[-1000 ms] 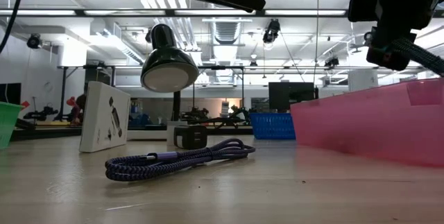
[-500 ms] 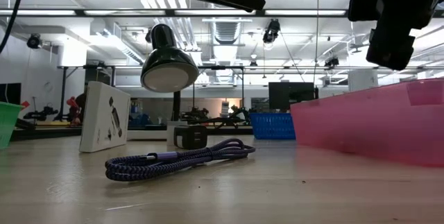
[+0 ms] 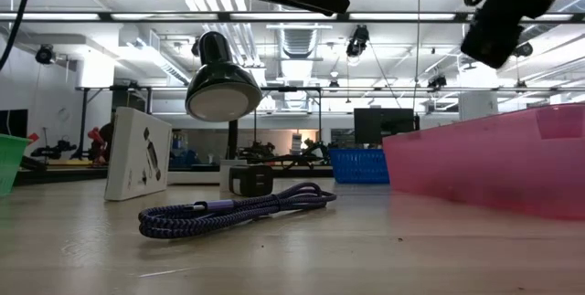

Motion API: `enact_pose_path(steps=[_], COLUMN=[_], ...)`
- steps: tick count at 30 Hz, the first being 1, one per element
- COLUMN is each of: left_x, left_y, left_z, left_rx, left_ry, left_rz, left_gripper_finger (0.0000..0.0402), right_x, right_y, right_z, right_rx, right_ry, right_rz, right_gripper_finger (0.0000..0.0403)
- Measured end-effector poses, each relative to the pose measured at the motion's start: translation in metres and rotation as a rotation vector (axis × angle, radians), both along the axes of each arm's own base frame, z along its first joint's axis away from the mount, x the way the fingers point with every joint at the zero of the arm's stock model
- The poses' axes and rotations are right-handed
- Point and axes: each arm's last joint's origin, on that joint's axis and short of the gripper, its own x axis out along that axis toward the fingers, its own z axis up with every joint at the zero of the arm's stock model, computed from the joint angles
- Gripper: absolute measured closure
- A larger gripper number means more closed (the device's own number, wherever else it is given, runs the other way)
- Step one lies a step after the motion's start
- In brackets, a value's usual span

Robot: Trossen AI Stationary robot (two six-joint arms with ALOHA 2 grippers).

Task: Pick and place items into bin
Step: Put the purple charger cable into the pink bin

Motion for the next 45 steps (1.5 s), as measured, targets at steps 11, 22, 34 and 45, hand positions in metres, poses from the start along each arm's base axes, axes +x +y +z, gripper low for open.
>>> enact_pose_path(steps=[11, 22, 34, 45], left_x=[0.0, 0.0, -0.001, 0.001], left_y=[0.0, -0.001, -0.001, -0.005], left_z=[0.0, 0.0, 0.0, -0.003], left_rx=[-0.003, -0.005, -0.079, -0.504], left_ry=[-0.002, -0.002, -0.029, -0.051], left_rz=[0.0, 0.0, 0.021, 0.004], left_gripper_finger=[0.0259, 0.0259, 0.0259, 0.0259], right_x=[0.007, 0.008, -0.008, -0.009], right_y=[0.003, 0.018, 0.022, 0.022], right_z=[0.0, -0.031, -0.054, -0.058], right_rx=[-0.321, -0.386, -0.517, -0.519], right_ry=[-0.194, -0.472, -0.851, -0.841], right_rz=[0.013, 0.12, 0.149, 0.153], right_gripper_finger=[0.0288, 0.0294, 0.0299, 0.0303])
